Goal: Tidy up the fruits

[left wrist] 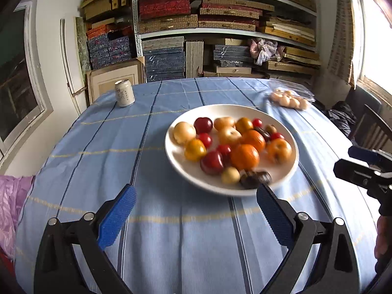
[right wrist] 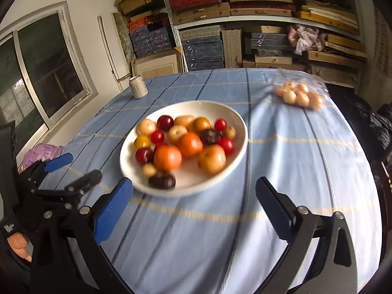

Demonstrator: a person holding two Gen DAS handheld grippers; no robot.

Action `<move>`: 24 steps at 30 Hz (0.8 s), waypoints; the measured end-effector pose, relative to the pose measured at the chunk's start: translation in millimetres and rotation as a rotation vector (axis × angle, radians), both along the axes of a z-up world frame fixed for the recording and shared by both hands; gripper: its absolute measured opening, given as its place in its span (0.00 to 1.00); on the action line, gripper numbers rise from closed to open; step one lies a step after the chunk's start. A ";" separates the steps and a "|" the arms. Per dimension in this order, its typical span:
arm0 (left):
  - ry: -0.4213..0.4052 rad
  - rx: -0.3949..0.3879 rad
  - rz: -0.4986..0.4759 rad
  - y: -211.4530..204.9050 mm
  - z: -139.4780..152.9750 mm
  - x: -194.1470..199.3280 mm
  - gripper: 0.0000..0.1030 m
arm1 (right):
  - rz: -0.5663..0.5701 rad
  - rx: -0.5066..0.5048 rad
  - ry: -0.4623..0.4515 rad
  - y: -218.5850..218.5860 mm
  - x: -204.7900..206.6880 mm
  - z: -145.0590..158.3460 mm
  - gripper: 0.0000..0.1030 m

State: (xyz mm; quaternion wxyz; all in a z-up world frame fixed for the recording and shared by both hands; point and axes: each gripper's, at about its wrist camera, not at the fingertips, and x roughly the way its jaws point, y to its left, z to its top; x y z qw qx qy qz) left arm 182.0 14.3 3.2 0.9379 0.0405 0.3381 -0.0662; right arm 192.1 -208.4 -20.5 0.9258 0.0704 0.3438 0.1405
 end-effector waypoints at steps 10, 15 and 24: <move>-0.002 -0.081 -0.020 1.8 7.2 -83.1 0.96 | -0.043 -0.016 -0.108 3.4 -116.0 8.9 0.96; -0.024 -0.090 -0.034 -7.3 12.5 -116.3 0.96 | -0.030 -0.081 -0.197 20.3 -163.1 19.2 0.96; -0.082 -0.011 0.030 -12.1 19.3 -147.2 0.96 | -0.077 -0.115 -0.273 14.2 -209.9 30.2 0.96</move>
